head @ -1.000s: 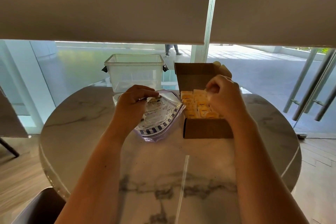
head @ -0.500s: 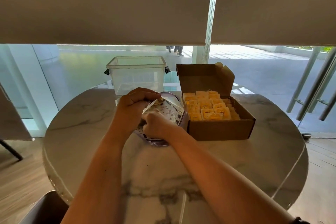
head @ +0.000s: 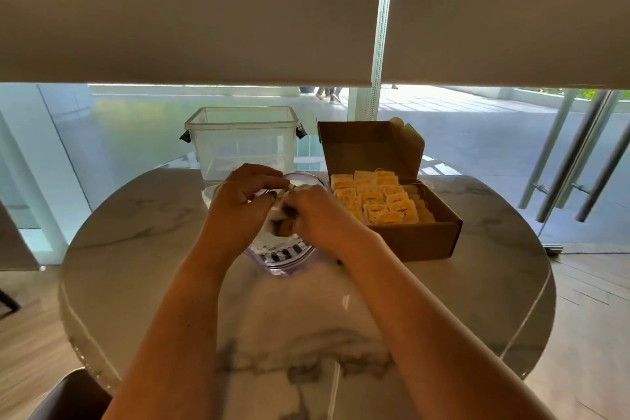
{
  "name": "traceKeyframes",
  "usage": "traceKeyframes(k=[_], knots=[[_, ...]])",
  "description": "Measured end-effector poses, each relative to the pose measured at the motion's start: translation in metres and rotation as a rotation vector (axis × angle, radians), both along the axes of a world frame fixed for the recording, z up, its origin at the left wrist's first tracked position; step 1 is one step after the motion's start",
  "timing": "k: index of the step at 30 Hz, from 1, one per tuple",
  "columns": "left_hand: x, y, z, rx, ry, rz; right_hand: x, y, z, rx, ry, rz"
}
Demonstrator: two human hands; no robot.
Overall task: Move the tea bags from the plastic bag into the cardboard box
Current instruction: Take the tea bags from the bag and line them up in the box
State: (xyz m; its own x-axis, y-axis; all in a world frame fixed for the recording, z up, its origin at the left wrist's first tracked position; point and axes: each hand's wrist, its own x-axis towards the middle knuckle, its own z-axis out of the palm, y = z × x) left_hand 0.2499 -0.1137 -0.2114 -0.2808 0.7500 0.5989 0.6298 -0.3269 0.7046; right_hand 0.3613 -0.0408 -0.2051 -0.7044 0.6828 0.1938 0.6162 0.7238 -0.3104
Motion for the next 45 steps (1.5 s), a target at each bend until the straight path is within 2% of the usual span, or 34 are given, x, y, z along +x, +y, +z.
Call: traceKeyframes(k=[2,4,12,14,17,19,21,23,27,32,36,42,45], knots=[[0.004,0.001,0.001,-0.074,0.038,0.015,0.018,-0.006,0.008,0.059,0.157,0.039],[0.008,0.001,0.002,-0.146,0.065,0.015,0.032,-0.009,0.014,0.069,0.229,0.045],[0.011,0.004,-0.004,-0.284,0.082,0.009,0.037,-0.009,0.017,0.152,0.236,0.038],[0.013,0.008,-0.004,-0.264,0.092,0.046,0.038,-0.008,0.018,0.141,0.325,0.009],[0.012,0.012,-0.006,-0.228,-0.065,0.041,0.041,-0.009,0.021,0.017,0.582,-0.043],[0.013,0.011,-0.004,-0.198,-0.224,0.003,0.043,-0.009,0.022,-0.094,0.654,-0.06],[0.016,0.008,-0.002,-0.169,-0.302,-0.026,0.046,-0.011,0.024,-0.249,0.684,-0.02],[0.018,0.008,-0.001,-0.188,-0.281,-0.029,0.047,-0.013,0.023,-0.345,0.733,0.0],[0.02,0.008,-0.001,-0.213,-0.205,-0.034,0.05,-0.012,0.025,-0.402,0.848,-0.037],[0.022,0.006,-0.001,-0.199,-0.269,-0.078,0.054,-0.009,0.024,-0.586,0.85,-0.032],[0.024,0.003,0.002,-0.195,-0.312,-0.11,0.053,-0.007,0.023,-0.506,0.886,-0.113],[0.021,0.008,-0.001,-0.223,-0.293,-0.091,0.068,0.001,0.03,-0.4,0.954,-0.123],[0.02,0.009,-0.002,-0.21,-0.336,-0.097,0.083,0.011,0.033,-0.281,0.92,-0.223]])
